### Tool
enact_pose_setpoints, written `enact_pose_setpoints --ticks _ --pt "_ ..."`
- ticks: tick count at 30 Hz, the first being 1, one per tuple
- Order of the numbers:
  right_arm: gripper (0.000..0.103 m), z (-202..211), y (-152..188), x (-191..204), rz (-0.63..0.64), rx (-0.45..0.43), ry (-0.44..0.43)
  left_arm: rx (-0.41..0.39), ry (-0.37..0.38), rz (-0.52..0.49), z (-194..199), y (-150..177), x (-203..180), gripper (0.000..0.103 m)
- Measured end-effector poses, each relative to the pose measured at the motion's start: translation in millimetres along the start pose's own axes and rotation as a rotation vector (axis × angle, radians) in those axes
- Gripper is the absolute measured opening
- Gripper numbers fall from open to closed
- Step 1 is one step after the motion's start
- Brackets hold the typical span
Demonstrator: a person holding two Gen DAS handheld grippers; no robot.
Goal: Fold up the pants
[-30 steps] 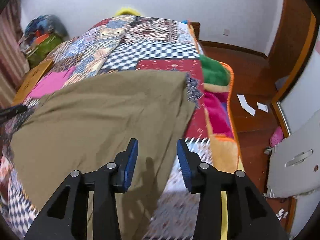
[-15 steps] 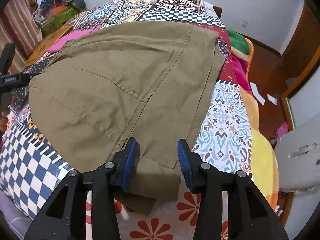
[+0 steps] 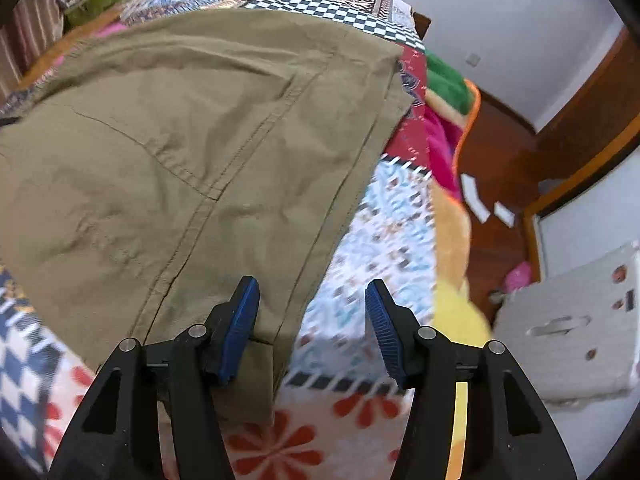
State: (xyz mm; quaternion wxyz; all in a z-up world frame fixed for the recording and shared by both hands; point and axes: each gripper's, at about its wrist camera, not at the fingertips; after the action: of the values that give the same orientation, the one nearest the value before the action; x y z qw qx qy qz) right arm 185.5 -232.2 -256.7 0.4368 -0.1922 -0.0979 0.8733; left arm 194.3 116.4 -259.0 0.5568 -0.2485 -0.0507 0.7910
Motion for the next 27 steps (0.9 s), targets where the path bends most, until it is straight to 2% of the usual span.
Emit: enact_pose_setpoints --ticks 2,4,8,12,14,17,21,25,27 --pt "0.050 -5 -5 -5 0.009 0.007 0.023 -0.002 0.001 -0.002 4 3 -2 0.060" --pt "0.050 -12 -10 -12 0.012 0.014 0.054 0.010 0.033 -0.009 10 7 -6 0.058" --pt "0.051 -23 -19 -26 -0.007 0.019 0.071 -0.019 0.021 -0.061 23 14 -20 0.058" --pt "0.051 -30 -32 -27 0.032 0.018 0.177 -0.016 0.031 -0.086 29 13 -31 0.058" --pt "0.048 -34 -39 -34 0.017 0.026 0.191 -0.024 0.028 -0.091 34 11 -33 0.058" --pt "0.044 -23 -43 -45 -0.028 0.023 0.157 -0.082 -0.013 -0.104 48 7 -30 0.058" --pt "0.045 13 -46 -41 -0.075 -0.065 0.068 -0.141 -0.052 -0.112 57 -13 -22 0.058" --pt "0.047 38 -63 -24 -0.084 -0.154 -0.076 -0.162 -0.048 -0.105 42 -44 -22 0.058" --pt "0.047 43 -76 -8 -0.076 -0.189 -0.143 -0.147 -0.050 -0.100 25 -59 -24 0.058"
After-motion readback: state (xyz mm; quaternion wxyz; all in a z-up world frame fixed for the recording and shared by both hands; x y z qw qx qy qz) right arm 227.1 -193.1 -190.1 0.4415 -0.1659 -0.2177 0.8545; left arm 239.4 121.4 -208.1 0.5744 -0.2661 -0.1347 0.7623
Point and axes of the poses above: each gripper's, at about its wrist camera, not at the fingertips, and z roughly against the way its jaws point, x to its left, y to its underside, and after that the axes turned 11 degrees about z, right-handed
